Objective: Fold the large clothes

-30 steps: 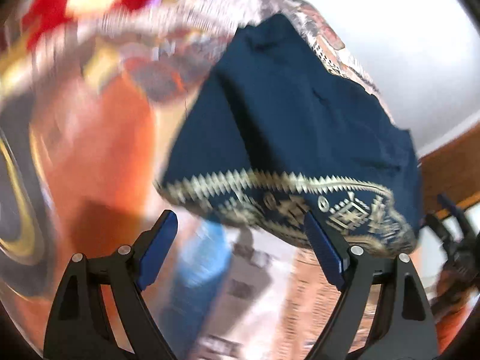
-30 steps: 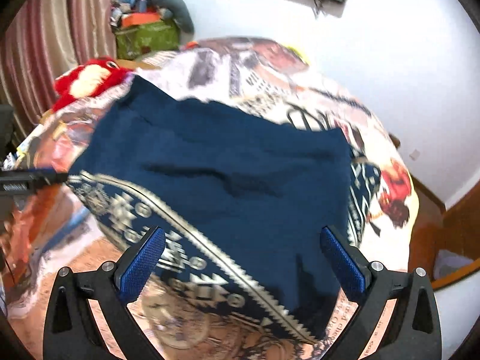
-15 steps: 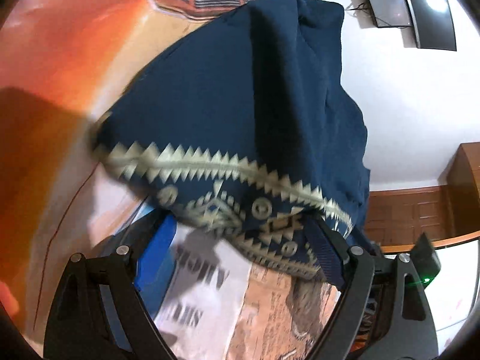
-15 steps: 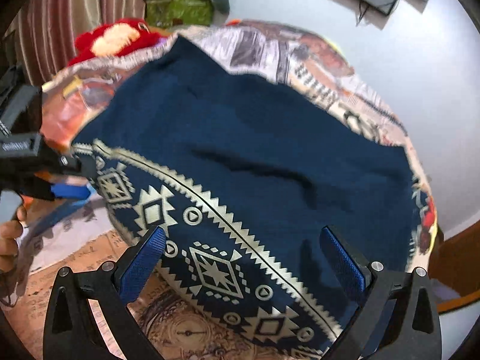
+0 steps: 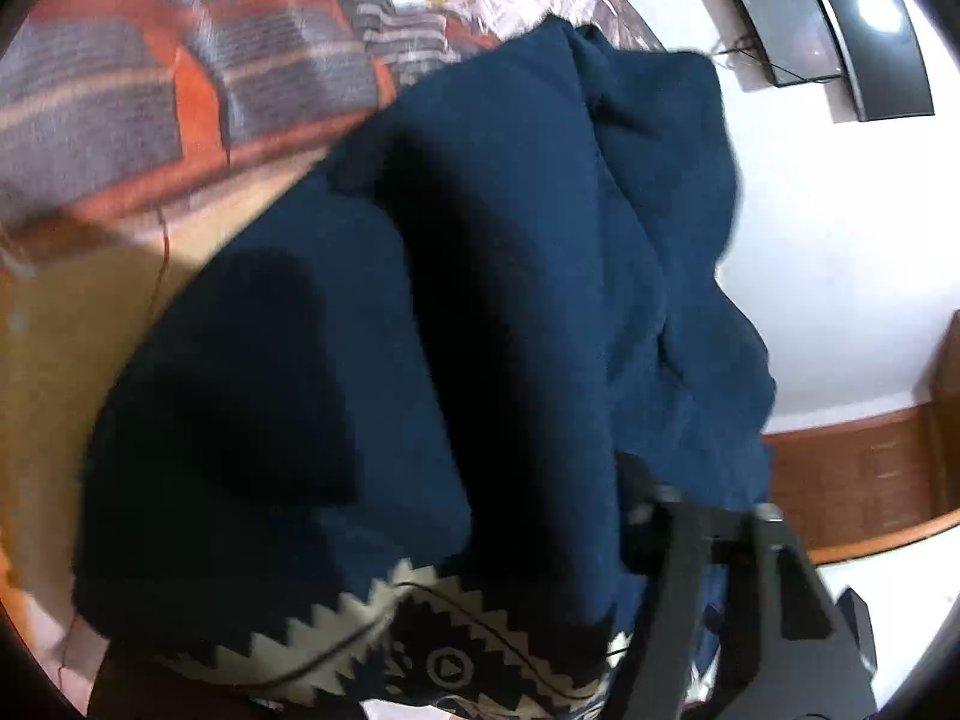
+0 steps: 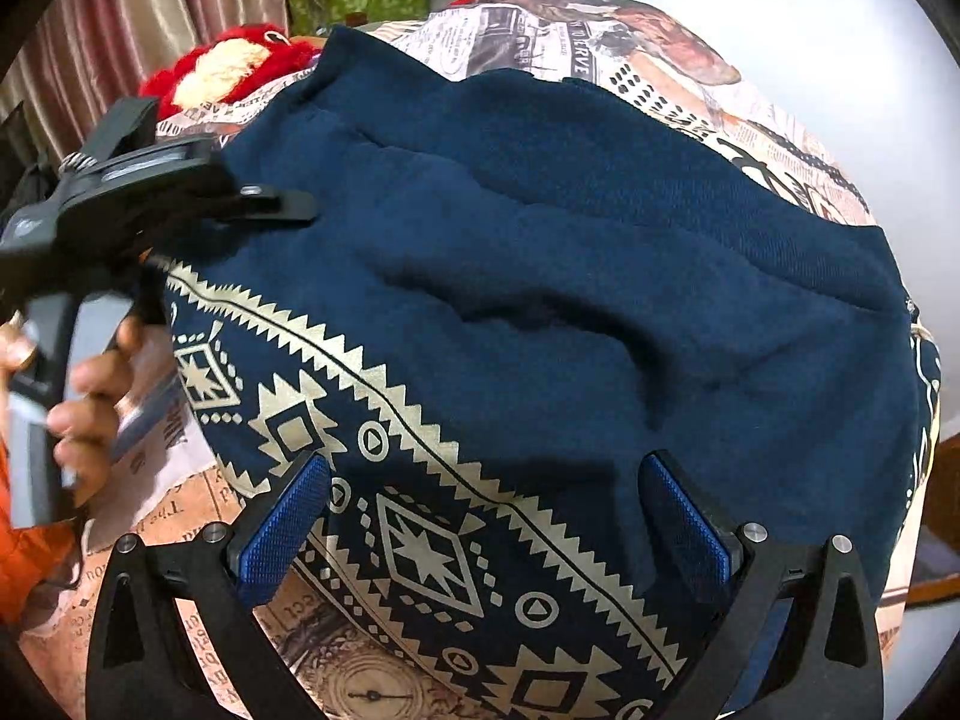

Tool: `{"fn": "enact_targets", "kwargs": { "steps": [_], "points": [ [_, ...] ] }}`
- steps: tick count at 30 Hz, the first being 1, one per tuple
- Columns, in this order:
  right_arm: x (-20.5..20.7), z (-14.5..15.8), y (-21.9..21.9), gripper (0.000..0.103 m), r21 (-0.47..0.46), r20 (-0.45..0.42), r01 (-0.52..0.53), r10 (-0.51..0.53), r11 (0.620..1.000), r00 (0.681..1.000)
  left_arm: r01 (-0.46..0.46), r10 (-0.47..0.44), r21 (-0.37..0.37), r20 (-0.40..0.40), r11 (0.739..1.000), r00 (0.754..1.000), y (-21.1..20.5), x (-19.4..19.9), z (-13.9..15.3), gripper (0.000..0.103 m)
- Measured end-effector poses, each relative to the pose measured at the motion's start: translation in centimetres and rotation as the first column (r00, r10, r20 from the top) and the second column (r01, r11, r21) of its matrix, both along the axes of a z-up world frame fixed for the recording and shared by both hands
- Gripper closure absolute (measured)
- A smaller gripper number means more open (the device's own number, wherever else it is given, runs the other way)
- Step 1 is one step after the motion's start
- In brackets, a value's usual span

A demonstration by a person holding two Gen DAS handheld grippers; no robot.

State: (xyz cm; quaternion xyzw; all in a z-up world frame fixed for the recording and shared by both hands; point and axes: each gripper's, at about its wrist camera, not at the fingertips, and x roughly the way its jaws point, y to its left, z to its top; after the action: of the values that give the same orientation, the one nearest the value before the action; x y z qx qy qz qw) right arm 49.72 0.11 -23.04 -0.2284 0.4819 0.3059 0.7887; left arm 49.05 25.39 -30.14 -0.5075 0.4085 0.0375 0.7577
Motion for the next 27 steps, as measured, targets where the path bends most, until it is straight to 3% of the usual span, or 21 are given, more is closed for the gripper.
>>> {"fn": "enact_targets", "kwargs": {
  "steps": [2,5,7,13,17,21,25,27],
  "points": [
    [0.0,0.3,-0.1,0.000,-0.009,-0.008,0.005,-0.005,1.000,1.000,0.001,-0.003,0.077,0.017,0.997,1.000,-0.3,0.1,1.6,0.081],
    [-0.4,1.4,-0.5,0.000,-0.003,-0.010,0.011,-0.011,1.000,1.000,0.030,-0.047,0.298,0.051,0.954,0.998,-2.2,0.1,5.9,0.091],
    [-0.8,2.9,-1.1,0.000,0.034,0.019,0.020,-0.020,0.999,1.000,0.035,-0.075,0.392,0.088,0.919,0.993,-3.6,-0.5,8.5,0.092],
    [-0.2,6.3,-3.1,0.000,0.170,0.043,0.096,-0.105,0.981,0.994,0.060,-0.178,0.528,0.176,0.847,0.968,-7.1,-0.3,15.2,0.092],
    [1.4,4.7,-2.5,0.000,0.195,-0.018,0.143,-0.142,0.970,0.990,0.110,-0.243,0.595,0.148,0.796,0.959,-9.5,0.8,16.5,0.092],
    [2.7,1.8,-2.2,0.000,0.201,-0.137,0.180,-0.154,0.963,0.978,0.172,-0.299,0.610,0.112,0.773,0.948,-11.9,1.1,15.9,0.093],
    [2.8,1.3,-2.3,0.000,0.192,-0.147,0.143,-0.116,0.971,0.982,0.217,-0.366,0.676,0.083,0.704,0.927,-14.9,0.8,16.8,0.092],
    [2.5,1.9,-3.1,0.000,0.177,-0.152,0.134,-0.108,0.975,0.982,0.232,-0.396,0.692,0.085,0.684,0.914,-16.3,0.9,17.4,0.092]
  ]
}}
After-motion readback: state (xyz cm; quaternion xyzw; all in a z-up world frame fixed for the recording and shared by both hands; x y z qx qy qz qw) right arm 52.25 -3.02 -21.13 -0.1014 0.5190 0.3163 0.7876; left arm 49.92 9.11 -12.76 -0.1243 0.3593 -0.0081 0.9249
